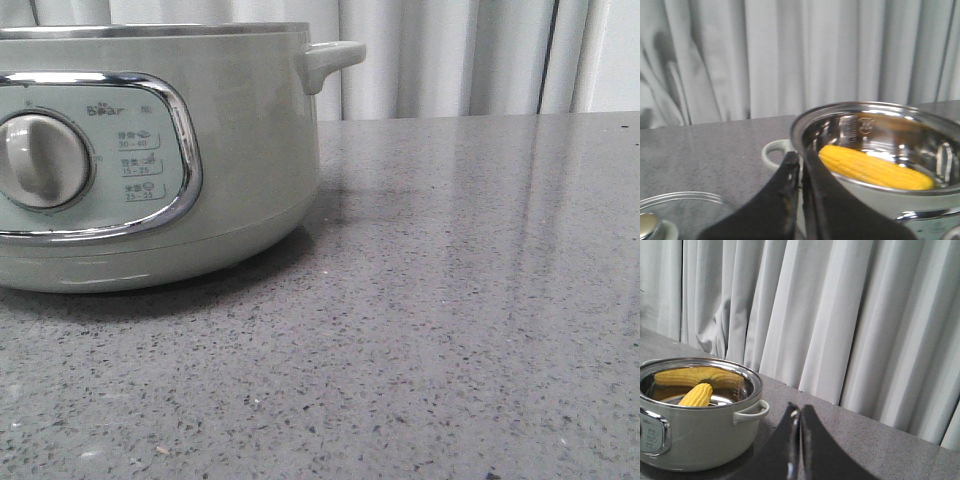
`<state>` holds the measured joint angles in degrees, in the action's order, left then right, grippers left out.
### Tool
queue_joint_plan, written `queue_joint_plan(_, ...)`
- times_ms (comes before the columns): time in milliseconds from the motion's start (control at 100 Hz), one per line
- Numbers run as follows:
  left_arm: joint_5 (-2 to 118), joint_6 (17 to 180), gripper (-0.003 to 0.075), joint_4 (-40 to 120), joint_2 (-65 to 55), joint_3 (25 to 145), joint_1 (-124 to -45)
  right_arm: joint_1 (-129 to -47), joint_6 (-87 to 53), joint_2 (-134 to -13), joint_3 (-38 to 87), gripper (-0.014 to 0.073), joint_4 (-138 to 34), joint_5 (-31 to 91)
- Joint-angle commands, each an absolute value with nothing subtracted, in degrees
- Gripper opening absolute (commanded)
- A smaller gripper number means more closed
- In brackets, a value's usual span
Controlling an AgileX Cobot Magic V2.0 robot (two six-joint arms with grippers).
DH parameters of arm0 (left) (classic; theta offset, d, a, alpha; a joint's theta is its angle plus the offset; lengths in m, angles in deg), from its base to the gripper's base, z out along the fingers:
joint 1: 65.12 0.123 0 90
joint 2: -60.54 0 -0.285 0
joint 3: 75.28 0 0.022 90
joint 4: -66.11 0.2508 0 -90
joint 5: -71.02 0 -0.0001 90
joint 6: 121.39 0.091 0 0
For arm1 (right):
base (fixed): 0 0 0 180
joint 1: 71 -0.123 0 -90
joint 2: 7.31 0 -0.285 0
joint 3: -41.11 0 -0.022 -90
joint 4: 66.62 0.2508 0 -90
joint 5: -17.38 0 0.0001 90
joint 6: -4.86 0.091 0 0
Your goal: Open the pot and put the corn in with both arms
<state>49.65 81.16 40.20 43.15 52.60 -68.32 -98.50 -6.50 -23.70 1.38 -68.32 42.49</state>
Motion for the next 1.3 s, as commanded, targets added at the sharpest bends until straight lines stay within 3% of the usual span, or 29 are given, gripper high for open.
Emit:
queue_joint_plan(0,58.2,78.4,-0.002,43.3,43.4,49.4,-68.7,-98.0,-6.5,-24.4,2.5,-0.0043,-68.9,38.3)
queue_joint_plan(290,59.4,64.2,-0.002,58.1,52.1,34.8,-68.7,-98.0,-6.5,-24.4,2.5,-0.0043,-68.9,38.3)
queue_joint_plan(660,55.9,64.0,-0.002,60.0,54.6,26.1,-69.1,-98.0,-6.5,-24.4,2.5,-0.0043,-68.9,38.3)
queue_joint_plan(1290,55.7,64.0,-0.002,59.7,54.6,26.2,-69.1,-98.0,-6.5,-24.4,2.5,-0.0043,-68.9,38.3)
